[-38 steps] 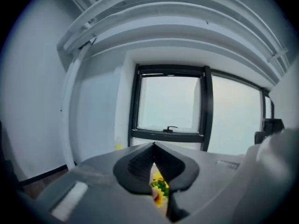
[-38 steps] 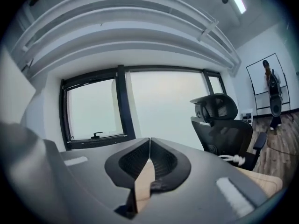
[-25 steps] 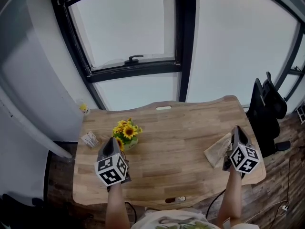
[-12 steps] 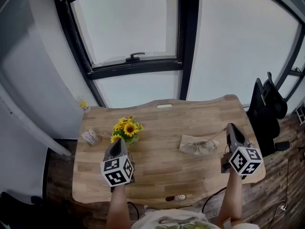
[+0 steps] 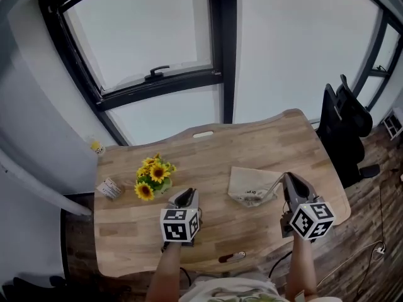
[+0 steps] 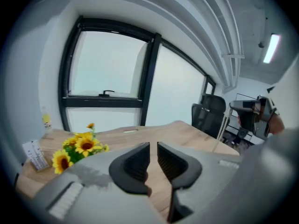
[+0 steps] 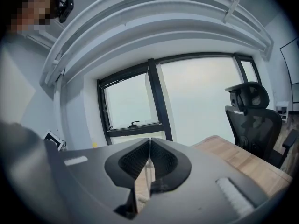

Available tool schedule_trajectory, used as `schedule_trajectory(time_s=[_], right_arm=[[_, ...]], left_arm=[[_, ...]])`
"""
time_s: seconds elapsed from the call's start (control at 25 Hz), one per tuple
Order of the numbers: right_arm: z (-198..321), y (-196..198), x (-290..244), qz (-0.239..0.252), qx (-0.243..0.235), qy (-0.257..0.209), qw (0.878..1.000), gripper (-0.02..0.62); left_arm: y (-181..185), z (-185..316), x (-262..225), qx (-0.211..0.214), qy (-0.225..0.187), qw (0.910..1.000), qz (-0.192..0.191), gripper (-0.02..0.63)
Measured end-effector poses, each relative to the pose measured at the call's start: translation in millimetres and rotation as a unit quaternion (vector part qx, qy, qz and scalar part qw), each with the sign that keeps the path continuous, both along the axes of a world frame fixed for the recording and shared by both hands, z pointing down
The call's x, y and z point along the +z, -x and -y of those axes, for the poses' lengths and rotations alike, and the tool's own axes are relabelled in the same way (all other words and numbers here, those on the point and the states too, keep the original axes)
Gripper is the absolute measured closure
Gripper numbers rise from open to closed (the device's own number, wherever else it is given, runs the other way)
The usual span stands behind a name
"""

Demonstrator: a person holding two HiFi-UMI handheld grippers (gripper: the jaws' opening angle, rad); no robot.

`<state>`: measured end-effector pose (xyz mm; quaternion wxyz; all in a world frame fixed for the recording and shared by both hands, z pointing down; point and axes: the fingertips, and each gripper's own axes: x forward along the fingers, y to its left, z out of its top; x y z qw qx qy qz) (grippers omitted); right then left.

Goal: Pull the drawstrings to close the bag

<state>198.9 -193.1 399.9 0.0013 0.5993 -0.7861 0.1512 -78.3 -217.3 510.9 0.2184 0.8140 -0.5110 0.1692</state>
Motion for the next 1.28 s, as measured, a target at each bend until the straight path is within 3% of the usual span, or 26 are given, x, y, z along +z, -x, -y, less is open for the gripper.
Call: schedule_trajectory(time_s=[0.12,0.24,0.44,0.6,0.76,1.04,1.12,1.2,1.28], right_arm=[[-8.0,-7.6,13.7,0.007,0.006,0.013,1.000,0.583],[-15.7,-12.2,27.1,0.014,0.008,0.026,1.000,0.583],[-28.9,-19.4,42.1,0.025,0.012,0.037,0.999,0.583],[-38.5,-27.7,51.1,0.034,0.018,0.042,0.998,0.583],[-48.7,-36.1,62.4,0.039,0.029,0.051,0.998,0.583],[-65.8,-54.7,80.8,0.049,0.053,0.070,0.995,0.583],[-70.1,-59.2,86.9,0.049,0.058,0.077,0.994,0.583],[-74.9,-64.6,92.3,0.052,0.065,0.081,0.993,0.583],[-78.9,-71.9,95.8,0.057,0.076,0.083,0.992,0.583]], left_arm=[[-55.4,-2.6,22.5,0.092,0.026,0.9953,0.015,0.503],[-106.7,-8.5,48.8,0.177,0.051,0.9821,0.038,0.453],[-181.2,-28.2,90.2,0.302,0.086,0.9462,0.079,0.392],[-223.6,-35.5,115.2,0.376,0.102,0.9138,0.116,0.383],[-256.4,-41.4,131.1,0.450,0.123,0.8725,0.144,0.383],[-300.0,-69.3,173.0,0.559,0.147,0.7800,0.240,0.383],[-304.1,-76.7,187.9,0.575,0.155,0.7605,0.259,0.394],[-306.0,-81.1,193.3,0.576,0.165,0.7595,0.254,0.519],[-305.9,-78.4,190.3,0.563,0.168,0.7737,0.238,0.581]])
